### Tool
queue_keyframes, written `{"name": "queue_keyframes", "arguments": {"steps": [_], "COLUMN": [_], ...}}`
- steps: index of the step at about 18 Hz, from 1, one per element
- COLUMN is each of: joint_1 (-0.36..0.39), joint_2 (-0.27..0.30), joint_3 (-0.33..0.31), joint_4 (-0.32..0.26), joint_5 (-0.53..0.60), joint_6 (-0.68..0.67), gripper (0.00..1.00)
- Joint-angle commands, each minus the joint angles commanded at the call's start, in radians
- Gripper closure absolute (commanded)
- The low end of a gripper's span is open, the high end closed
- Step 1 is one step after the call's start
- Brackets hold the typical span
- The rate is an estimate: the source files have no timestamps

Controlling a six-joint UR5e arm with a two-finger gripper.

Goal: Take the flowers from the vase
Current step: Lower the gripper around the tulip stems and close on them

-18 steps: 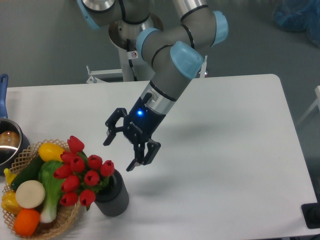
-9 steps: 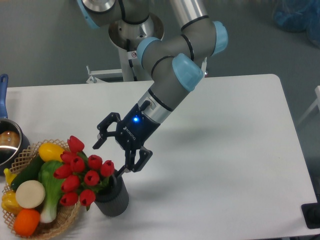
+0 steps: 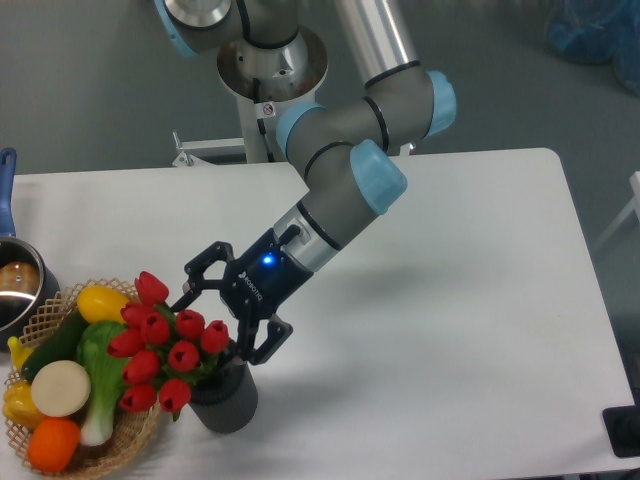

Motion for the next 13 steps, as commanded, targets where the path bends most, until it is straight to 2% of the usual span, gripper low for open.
{"name": "queue_keyframes", "arguments": {"steps": [1,2,4,5,6,7,8,13], "joint_1": [0.0,-0.002,-0.002,-0.002,-0.002,-0.002,-0.002,0.0], "joint_2": [-0.006,-0.009,-0.009,-0.011,-0.011,-0.011,-0.009,0.001], "joint_3": [0.005,0.008,0.009,0.015,0.023,0.028,0.032,0.04], "joint_4": [0.0,0.0,0.0,0.002,0.0,0.0,0.0,0.0], "joint_5": [0.0,0.0,0.0,0.002,0.0,0.0,0.002,0.002], "joint_6": [0.0,0.0,0.0,0.003,0.003,0.003,0.003,0.0], "gripper": [0.02,0.1,0.65,0.82,0.92,0.98,1.0,1.0]}}
